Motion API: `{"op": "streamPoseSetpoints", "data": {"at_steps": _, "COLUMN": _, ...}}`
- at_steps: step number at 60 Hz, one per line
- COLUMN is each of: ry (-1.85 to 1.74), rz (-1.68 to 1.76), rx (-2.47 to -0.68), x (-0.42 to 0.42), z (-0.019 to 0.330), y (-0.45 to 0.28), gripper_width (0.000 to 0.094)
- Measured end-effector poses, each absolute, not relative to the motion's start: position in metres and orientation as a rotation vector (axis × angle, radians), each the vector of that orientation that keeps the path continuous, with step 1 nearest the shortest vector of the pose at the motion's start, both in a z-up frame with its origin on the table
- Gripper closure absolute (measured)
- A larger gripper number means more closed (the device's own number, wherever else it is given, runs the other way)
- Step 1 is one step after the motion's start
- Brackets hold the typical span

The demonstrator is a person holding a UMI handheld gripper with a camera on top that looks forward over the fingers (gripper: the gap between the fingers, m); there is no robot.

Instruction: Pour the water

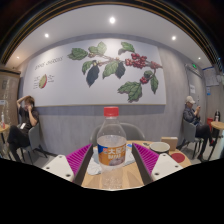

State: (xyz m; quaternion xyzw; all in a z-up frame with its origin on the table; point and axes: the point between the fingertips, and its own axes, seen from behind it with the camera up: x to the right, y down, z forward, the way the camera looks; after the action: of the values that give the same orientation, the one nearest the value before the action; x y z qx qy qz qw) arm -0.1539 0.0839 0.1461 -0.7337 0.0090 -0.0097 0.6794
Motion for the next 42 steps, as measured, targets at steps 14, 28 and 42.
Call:
{"op": "streamPoseSetpoints", "data": {"at_steps": 14, "ry": -0.085, "rz": -0.045, "rx": -1.607, "x": -0.157, "z": 0.140, "y": 0.130, "gripper_width": 0.0512}}
{"op": "streamPoseSetpoints", "data": {"at_steps": 28, "ry": -0.029, "rz": -0.037, "rx": -1.594, "x": -0.144, "z": 0.141, "y": 0.137, "gripper_width": 0.0620}}
{"op": "streamPoseSetpoints", "data": {"at_steps": 42, "ry": 0.540, "rz": 0.657, "rx": -1.510, "x": -0.118, "z": 0.145, "y": 0.171, "gripper_width": 0.0622}}
